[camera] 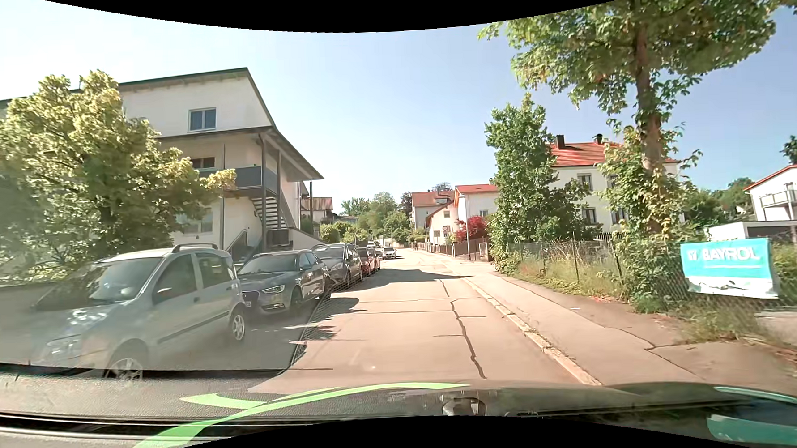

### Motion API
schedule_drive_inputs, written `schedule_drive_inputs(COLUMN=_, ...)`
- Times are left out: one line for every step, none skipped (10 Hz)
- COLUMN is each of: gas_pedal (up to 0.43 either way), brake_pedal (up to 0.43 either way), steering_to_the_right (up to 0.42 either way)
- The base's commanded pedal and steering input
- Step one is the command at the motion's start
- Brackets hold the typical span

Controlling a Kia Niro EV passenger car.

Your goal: Follow the waypoints while adhering to traffic rules and regulations

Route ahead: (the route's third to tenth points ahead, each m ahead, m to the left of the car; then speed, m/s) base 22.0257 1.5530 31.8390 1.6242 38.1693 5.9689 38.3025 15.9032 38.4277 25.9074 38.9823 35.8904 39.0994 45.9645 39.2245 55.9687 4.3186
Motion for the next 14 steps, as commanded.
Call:
schedule_drive_inputs(gas_pedal=0.268, brake_pedal=0.0, steering_to_the_right=-0.001)
schedule_drive_inputs(gas_pedal=0.268, brake_pedal=0.0, steering_to_the_right=-0.001)
schedule_drive_inputs(gas_pedal=0.26, brake_pedal=0.0, steering_to_the_right=-0.001)
schedule_drive_inputs(gas_pedal=0.26, brake_pedal=0.0, steering_to_the_right=-0.002)
schedule_drive_inputs(gas_pedal=0.26, brake_pedal=0.0, steering_to_the_right=-0.004)
schedule_drive_inputs(gas_pedal=0.26, brake_pedal=0.0, steering_to_the_right=-0.004)
schedule_drive_inputs(gas_pedal=0.26, brake_pedal=0.0, steering_to_the_right=-0.004)
schedule_drive_inputs(gas_pedal=0.26, brake_pedal=0.0, steering_to_the_right=0.003)
schedule_drive_inputs(gas_pedal=0.26, brake_pedal=0.0, steering_to_the_right=0.004)
schedule_drive_inputs(gas_pedal=0.26, brake_pedal=0.0, steering_to_the_right=0.003)
schedule_drive_inputs(gas_pedal=0.26, brake_pedal=0.0, steering_to_the_right=0.0)
schedule_drive_inputs(gas_pedal=0.26, brake_pedal=0.0, steering_to_the_right=-0.002)
schedule_drive_inputs(gas_pedal=0.26, brake_pedal=0.0, steering_to_the_right=-0.002)
schedule_drive_inputs(gas_pedal=0.26, brake_pedal=0.0, steering_to_the_right=-0.001)
